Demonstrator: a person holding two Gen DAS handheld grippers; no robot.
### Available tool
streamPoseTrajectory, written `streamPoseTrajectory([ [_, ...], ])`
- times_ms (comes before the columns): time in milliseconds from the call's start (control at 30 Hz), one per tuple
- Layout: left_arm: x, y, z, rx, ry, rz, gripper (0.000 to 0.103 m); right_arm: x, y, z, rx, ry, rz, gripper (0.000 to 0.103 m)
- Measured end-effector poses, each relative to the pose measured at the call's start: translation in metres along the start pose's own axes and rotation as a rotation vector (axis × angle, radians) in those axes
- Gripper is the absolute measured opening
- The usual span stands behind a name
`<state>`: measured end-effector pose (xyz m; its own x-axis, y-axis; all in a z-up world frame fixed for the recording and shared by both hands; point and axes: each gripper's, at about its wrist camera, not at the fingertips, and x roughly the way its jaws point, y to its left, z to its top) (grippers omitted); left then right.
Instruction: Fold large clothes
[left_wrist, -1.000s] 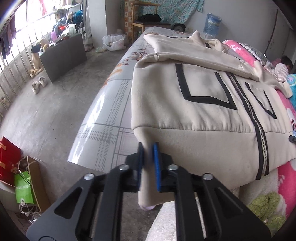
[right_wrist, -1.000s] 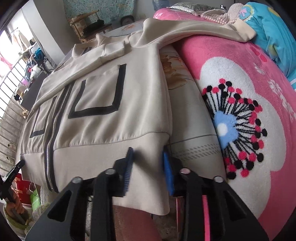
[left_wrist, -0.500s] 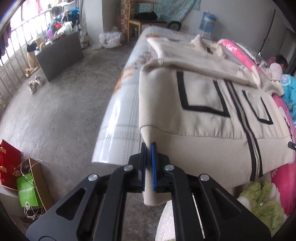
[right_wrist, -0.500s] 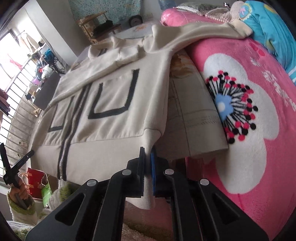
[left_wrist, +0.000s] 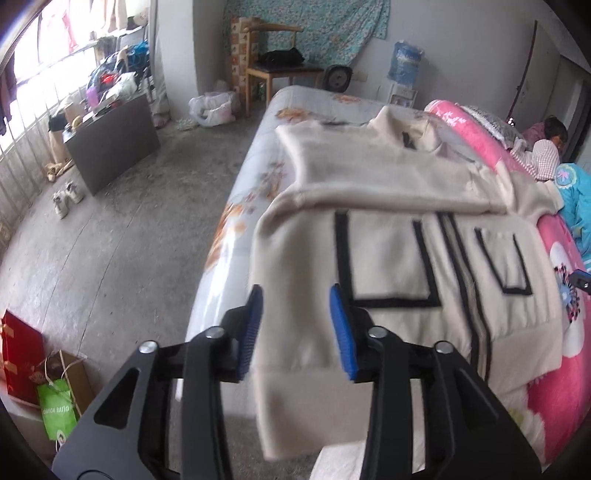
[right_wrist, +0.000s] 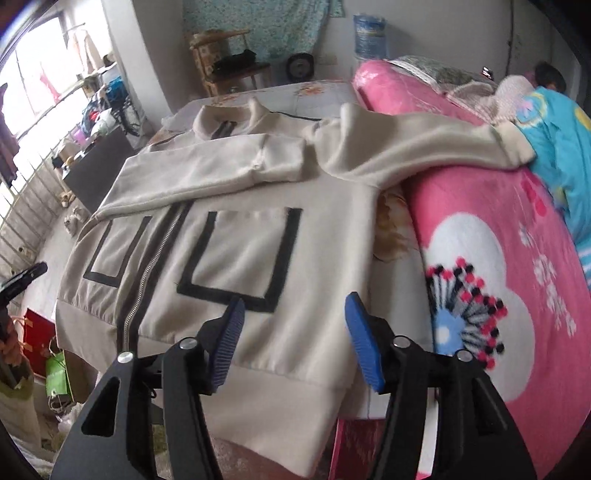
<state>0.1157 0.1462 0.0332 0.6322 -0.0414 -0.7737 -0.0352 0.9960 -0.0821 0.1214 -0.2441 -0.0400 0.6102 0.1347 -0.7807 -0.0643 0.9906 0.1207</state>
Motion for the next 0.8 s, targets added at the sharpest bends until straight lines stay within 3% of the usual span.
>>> streamPoseTrajectory([
  [33,0.003,-0.006,0.012,0.006,-0.006,-0.015,0.051,0.004,0.006,0.009,-0.023,-0.007,0.012,0.064],
  [200,0.042,-0.037,0.083,0.032,0.009,-0.084,0.072,0.039,0.020,0.074,-0.078,-0.005,0.132,0.065],
  [367,0.105,-0.068,0.131,0.071,0.038,-0.039,0.073,0.093,0.027,0.128,-0.100,0.047,0.144,0.063],
  [400,0.121,-0.076,0.137,0.087,0.052,-0.026,0.073,0.104,0.030,0.137,-0.108,0.055,0.147,0.057],
  [433,0.134,-0.083,0.142,0.102,0.061,-0.016,0.073,0.117,0.034,0.146,-0.126,0.064,0.140,0.047],
  [533,0.173,-0.101,0.151,0.135,0.081,0.029,0.073,0.148,0.047,0.165,-0.176,0.064,0.146,0.038],
  [700,0.219,-0.105,0.151,0.123,0.126,0.075,0.073,0.185,0.056,0.174,-0.233,0.064,0.117,0.030],
  [800,0.227,-0.093,0.145,0.066,0.125,0.055,0.082,0.206,0.042,0.166,-0.211,0.125,0.075,0.030],
])
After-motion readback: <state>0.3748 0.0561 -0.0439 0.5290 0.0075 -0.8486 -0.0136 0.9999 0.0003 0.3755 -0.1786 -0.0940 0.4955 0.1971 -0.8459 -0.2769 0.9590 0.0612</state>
